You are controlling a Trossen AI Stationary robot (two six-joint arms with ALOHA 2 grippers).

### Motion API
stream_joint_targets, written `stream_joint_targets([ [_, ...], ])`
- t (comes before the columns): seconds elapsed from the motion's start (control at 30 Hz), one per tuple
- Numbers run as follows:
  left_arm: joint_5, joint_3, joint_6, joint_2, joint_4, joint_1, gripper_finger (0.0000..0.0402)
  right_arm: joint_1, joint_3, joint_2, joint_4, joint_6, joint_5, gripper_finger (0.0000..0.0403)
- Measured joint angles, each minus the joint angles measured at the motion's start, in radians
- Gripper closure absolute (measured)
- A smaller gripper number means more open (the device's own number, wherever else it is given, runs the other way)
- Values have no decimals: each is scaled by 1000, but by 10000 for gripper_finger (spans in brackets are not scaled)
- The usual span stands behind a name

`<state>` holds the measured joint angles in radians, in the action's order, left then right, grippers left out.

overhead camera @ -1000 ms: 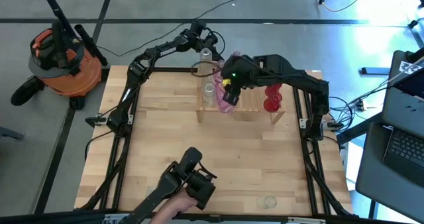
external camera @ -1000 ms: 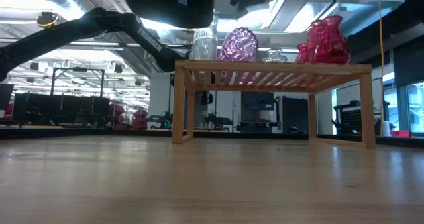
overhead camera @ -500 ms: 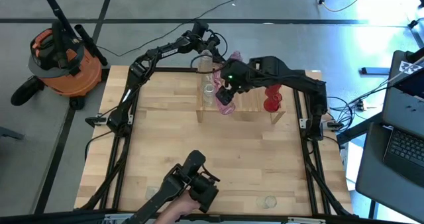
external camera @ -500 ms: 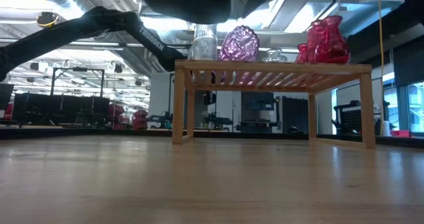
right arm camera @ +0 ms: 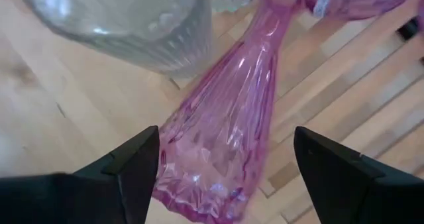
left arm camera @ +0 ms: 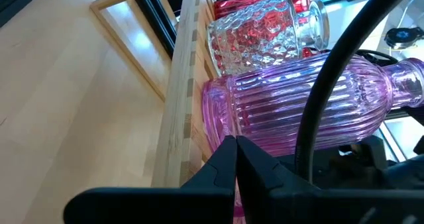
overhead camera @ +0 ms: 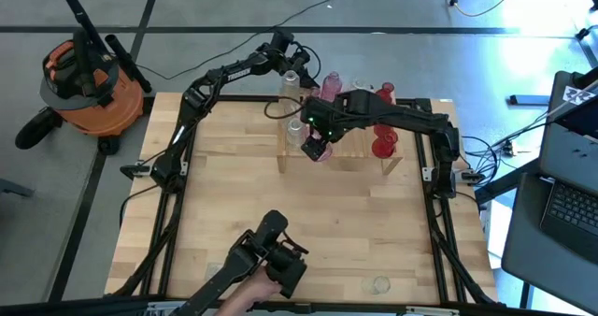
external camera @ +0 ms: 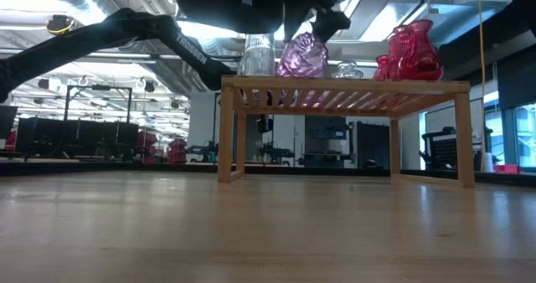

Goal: Sort vases onto shelf
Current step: Adjust the pink vase on the shelf

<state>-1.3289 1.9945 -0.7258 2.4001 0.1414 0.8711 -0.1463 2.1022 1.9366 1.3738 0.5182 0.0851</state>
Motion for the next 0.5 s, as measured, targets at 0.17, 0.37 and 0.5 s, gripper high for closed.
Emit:
stream_joint_targets([
  [0.17, 1, 0, 0, 0, 0, 1, 402, -7, -45, 0, -41, -4, -37, 107],
  [0.37, 1, 0, 0, 0, 0, 1, 402, -5, -91, -6, -58, -7, -59, 106],
  [0.5, 1, 0, 0, 0, 0, 1, 402, -5, -94, -6, -57, -28, -56, 106],
])
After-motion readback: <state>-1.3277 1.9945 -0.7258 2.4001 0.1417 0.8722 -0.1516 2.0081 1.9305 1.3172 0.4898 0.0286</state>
